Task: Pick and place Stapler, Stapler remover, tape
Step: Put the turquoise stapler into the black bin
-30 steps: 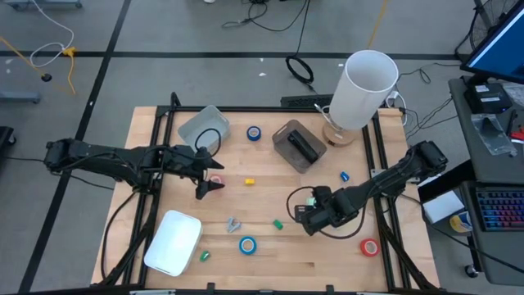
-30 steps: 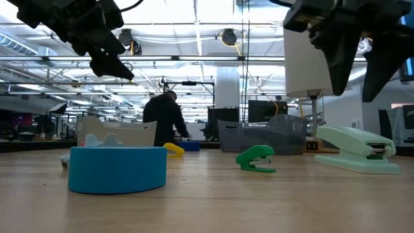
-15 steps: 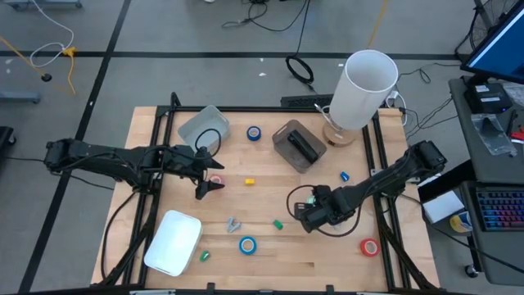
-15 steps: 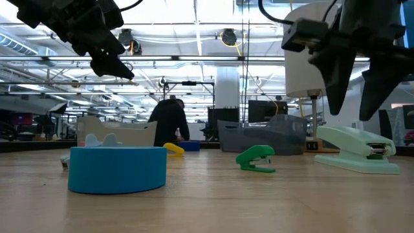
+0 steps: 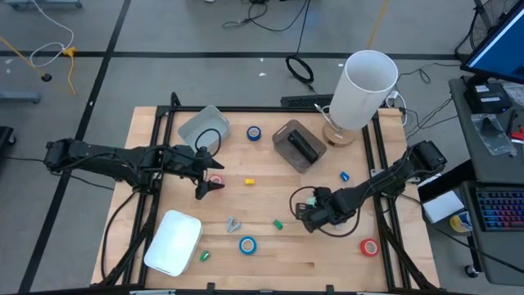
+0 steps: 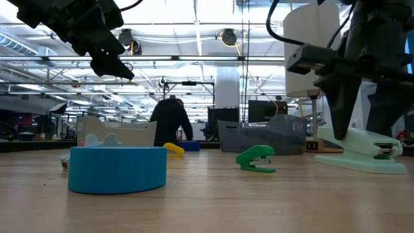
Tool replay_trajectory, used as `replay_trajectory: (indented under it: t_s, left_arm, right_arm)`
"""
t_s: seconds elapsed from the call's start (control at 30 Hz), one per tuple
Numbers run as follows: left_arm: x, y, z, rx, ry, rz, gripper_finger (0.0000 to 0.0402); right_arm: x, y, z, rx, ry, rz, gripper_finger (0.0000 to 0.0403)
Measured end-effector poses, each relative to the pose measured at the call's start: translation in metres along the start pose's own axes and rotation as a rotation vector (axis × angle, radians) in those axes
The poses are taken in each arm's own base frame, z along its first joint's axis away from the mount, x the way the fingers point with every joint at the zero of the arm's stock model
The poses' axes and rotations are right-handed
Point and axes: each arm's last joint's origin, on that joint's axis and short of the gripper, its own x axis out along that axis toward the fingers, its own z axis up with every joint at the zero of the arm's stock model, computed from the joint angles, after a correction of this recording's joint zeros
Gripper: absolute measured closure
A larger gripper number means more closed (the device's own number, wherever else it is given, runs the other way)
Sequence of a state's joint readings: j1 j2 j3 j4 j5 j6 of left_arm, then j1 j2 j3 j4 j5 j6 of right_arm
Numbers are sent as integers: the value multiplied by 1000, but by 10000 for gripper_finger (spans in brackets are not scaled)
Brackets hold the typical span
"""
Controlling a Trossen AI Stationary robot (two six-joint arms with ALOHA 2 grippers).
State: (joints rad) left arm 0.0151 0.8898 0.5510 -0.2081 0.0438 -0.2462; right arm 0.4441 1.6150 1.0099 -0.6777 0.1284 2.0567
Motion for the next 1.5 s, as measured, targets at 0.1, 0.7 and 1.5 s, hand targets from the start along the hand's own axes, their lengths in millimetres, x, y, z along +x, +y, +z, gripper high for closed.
replay_trajectory:
  t_s: [0.1, 0.7, 1.5]
  left_arm:
    - [0, 0, 0, 0, 0, 0, 36]
    - [0, 0, 0, 8, 3, 1, 36]
    - [0, 0, 0, 5, 3, 2, 36]
  right_arm:
    - [7, -3, 1, 12, 12, 22, 241]
    - [27, -15, 3, 60, 56, 104, 241]
    - [20, -11, 4, 26, 80, 163, 283]
